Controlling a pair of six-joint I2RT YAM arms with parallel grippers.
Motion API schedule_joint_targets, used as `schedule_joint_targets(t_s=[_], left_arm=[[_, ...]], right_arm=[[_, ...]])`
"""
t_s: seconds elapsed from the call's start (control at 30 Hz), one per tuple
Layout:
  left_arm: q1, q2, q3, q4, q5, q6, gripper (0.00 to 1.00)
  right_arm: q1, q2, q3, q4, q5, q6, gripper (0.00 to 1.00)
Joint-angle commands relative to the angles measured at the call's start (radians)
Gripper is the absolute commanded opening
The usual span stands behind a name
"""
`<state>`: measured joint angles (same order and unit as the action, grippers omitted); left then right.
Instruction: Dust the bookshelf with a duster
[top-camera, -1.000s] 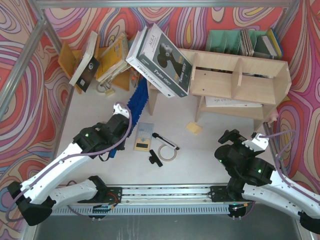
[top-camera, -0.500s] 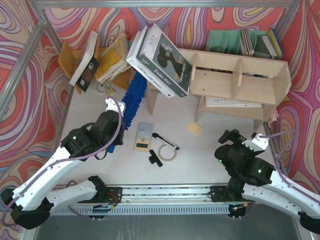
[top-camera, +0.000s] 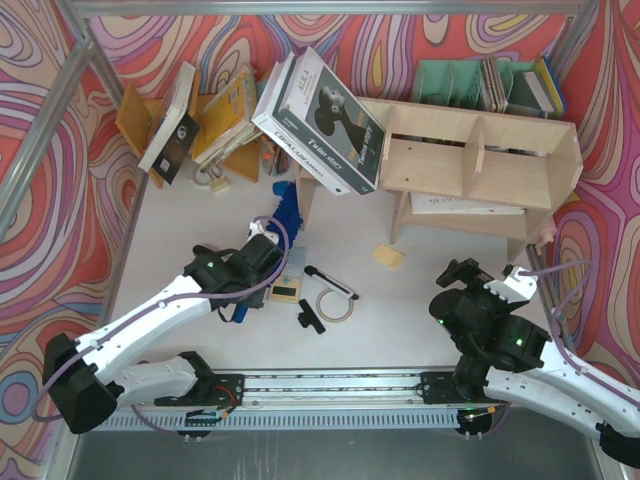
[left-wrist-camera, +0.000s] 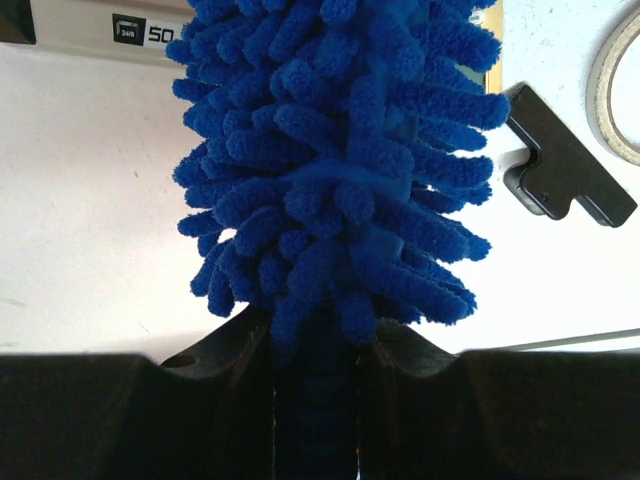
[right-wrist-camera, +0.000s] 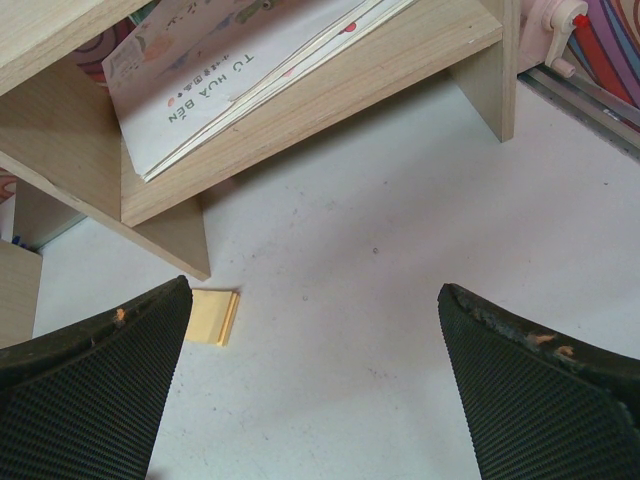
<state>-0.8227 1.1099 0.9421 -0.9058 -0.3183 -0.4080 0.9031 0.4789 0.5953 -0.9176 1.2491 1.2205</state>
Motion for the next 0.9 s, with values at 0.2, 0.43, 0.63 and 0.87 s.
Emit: schedule_joint_targets(t_s=[0.2, 0.43, 0.63, 0.87], left_arm=[[-0.001, -0.123, 0.074, 0.069, -0.113, 0.004, 0.00], [-0.001, -0.135, 0.031, 0.094, -0.070, -0.031, 0.00], [-0.001, -0.040, -0.010, 0.089, 0.001, -0.058, 0.00], [-0.001, 0.067, -0.015, 0.066, 0.006, -0.063, 0.00]], right_arm=[[0.004, -0.013, -0.008, 0.008, 0.035, 0.014, 0.99], [0.004, -0.013, -0.010, 0.008, 0.035, 0.014, 0.99], [0.004, -0.013, -0.010, 0.009, 0.035, 0.014, 0.99], [0.004, -0.016, -0.010, 0.008, 0.034, 0.014, 0.99]])
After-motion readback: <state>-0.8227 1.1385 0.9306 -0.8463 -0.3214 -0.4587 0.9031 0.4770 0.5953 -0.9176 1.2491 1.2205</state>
